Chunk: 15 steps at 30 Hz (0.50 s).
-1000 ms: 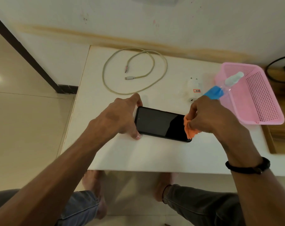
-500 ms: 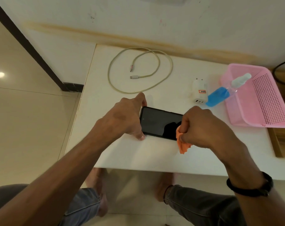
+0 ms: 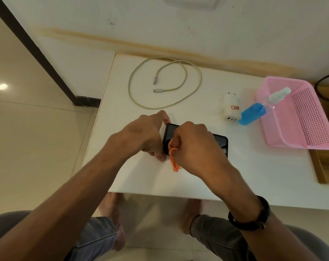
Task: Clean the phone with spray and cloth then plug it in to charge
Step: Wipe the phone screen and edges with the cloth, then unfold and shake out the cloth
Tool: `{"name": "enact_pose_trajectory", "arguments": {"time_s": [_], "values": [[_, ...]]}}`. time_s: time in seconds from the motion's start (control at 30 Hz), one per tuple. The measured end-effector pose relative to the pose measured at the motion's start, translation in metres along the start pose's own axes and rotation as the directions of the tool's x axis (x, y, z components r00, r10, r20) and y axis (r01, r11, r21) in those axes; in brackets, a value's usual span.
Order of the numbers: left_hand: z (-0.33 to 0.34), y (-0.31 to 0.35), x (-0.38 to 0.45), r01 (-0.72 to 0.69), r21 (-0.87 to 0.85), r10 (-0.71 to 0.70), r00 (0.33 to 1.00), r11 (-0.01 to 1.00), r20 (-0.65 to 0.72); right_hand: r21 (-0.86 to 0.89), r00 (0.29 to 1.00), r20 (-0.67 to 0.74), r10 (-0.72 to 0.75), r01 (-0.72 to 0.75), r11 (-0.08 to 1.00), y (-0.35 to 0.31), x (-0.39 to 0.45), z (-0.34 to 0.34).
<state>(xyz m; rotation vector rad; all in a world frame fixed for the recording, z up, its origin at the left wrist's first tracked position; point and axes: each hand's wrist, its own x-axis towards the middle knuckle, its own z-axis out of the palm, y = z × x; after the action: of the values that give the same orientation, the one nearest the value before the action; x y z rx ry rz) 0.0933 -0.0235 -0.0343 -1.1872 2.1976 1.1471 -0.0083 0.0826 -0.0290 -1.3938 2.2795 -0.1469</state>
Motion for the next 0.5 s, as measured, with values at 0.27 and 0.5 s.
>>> {"name": "enact_pose_trajectory", "arguments": {"time_s": [0.27, 0.5], "values": [[-0.012, 0.006, -0.007, -0.008, 0.129, -0.002, 0.997, 0.992, 0.071, 0.344, 0.996, -0.041, -0.074, 0.083, 0.935, -0.007, 0.008, -0.002], [-0.034, -0.009, -0.014, -0.051, -0.009, 0.048, 0.98, 0.999, -0.191, 0.924, 0.992, 0.125, 0.01, -0.12, 0.364, 0.029, 0.017, -0.039]]}}
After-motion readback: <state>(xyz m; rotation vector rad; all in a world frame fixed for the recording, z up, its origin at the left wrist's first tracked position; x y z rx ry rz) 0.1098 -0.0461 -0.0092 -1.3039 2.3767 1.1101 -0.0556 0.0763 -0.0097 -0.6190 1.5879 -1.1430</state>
